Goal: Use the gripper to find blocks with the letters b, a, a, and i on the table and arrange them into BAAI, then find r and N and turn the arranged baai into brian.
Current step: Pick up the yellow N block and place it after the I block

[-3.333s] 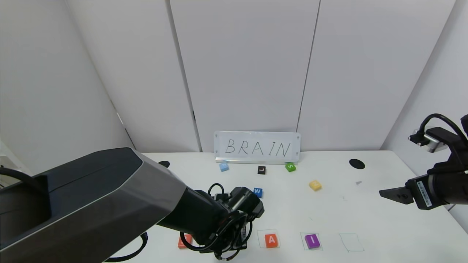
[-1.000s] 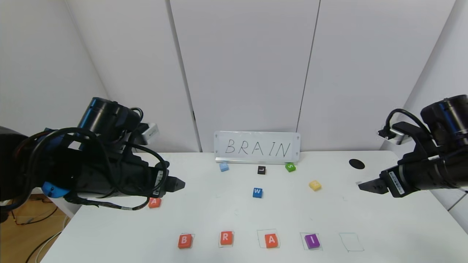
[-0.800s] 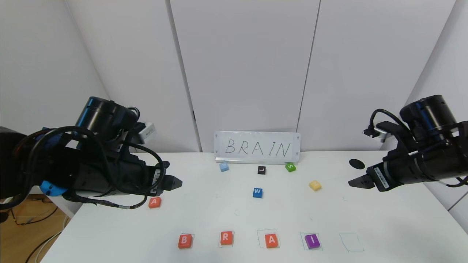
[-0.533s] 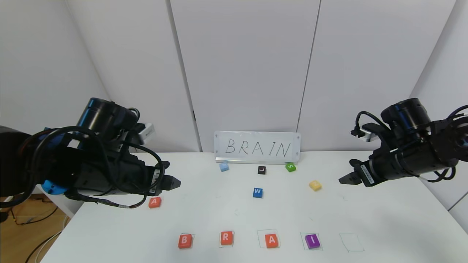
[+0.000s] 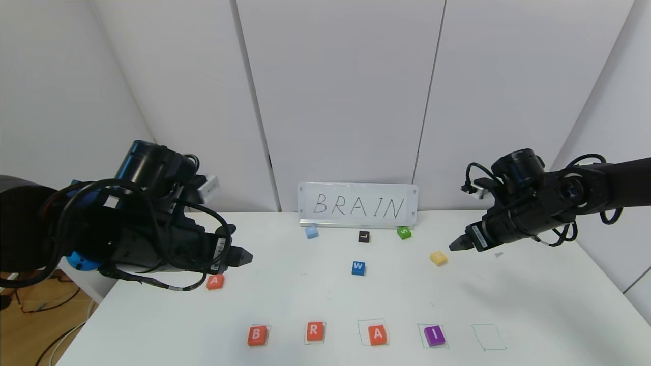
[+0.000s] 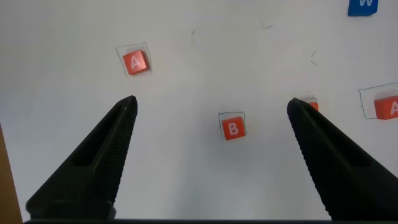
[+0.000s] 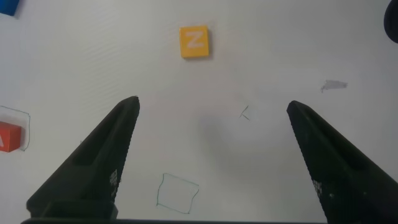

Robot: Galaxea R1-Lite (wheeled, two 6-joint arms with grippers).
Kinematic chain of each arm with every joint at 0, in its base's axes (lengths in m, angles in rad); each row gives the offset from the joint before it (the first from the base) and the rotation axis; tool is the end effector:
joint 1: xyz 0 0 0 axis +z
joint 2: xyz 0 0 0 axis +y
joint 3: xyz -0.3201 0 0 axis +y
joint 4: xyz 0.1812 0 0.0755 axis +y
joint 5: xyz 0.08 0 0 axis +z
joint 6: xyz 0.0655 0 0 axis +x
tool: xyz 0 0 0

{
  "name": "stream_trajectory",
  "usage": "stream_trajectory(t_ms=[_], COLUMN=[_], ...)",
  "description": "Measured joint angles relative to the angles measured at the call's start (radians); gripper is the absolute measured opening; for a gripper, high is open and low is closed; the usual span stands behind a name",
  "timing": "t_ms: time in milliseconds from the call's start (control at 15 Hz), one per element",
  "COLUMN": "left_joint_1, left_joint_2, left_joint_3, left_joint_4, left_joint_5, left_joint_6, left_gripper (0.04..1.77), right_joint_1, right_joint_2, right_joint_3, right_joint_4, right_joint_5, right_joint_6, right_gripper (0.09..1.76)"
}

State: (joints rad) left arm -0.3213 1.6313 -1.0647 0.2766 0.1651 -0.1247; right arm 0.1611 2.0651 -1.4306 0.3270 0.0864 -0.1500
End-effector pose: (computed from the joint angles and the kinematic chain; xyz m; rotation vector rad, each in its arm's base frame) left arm 0.2965 -0.0873 0.1780 0.0858 0.8255 -0.0954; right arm 0.4193 0.0739 0.1161 -0.1735 0.9446 0.3000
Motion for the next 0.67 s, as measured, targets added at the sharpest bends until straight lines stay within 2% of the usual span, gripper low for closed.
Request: stream_trajectory(t_ms=[400, 667], left_joint_1=[0.010, 0.011], left_joint_2=[0.030, 0.038], left_joint_3=[0.000, -0.002], left_joint_4=[-0.018, -0.018], left_joint_5=[0.000, 0.000], left_joint_6=[0.009, 0.009], left_gripper=[1.72, 1.72], right_joint_1=[0.011, 0.016], right_joint_2=[0.149, 0.190], right_joint_3=[-0.191, -0.224], right_joint_4=[0.082, 0.091], right_joint_5=[0.058, 0.060], right_joint_6=[-0.001, 0.000], right_gripper=[1.71, 1.71])
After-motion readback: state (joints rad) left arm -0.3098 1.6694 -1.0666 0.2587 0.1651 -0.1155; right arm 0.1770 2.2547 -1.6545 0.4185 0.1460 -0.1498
